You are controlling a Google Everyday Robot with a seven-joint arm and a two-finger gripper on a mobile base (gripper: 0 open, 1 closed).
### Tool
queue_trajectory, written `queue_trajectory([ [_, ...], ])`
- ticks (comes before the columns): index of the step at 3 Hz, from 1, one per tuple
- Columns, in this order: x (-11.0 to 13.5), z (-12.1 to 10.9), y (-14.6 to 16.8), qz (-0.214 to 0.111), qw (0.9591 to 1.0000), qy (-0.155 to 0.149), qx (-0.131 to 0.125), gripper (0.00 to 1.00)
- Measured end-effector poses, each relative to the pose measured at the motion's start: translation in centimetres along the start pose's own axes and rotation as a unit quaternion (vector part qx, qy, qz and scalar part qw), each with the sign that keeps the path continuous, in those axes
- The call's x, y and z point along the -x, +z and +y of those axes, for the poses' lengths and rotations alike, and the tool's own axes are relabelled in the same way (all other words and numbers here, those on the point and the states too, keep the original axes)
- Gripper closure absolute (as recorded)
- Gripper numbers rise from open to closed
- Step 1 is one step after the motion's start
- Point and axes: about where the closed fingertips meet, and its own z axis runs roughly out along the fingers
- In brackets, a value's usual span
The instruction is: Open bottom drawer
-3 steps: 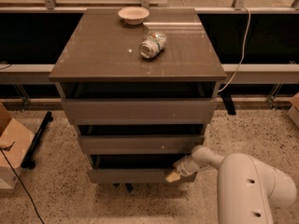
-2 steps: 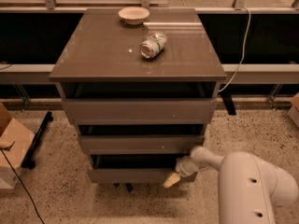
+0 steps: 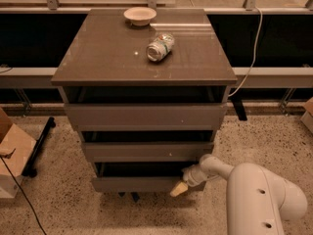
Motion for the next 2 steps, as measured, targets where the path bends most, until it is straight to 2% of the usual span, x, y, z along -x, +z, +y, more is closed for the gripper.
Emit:
queue_trajectory([
  [1,-0.54,0.27,1.04,-0.001,0.9996,-0.003,0.028,0.42],
  [2,-1.08,0.71,1.11,0.004,0.9992,-0.003,0.039,0.66],
])
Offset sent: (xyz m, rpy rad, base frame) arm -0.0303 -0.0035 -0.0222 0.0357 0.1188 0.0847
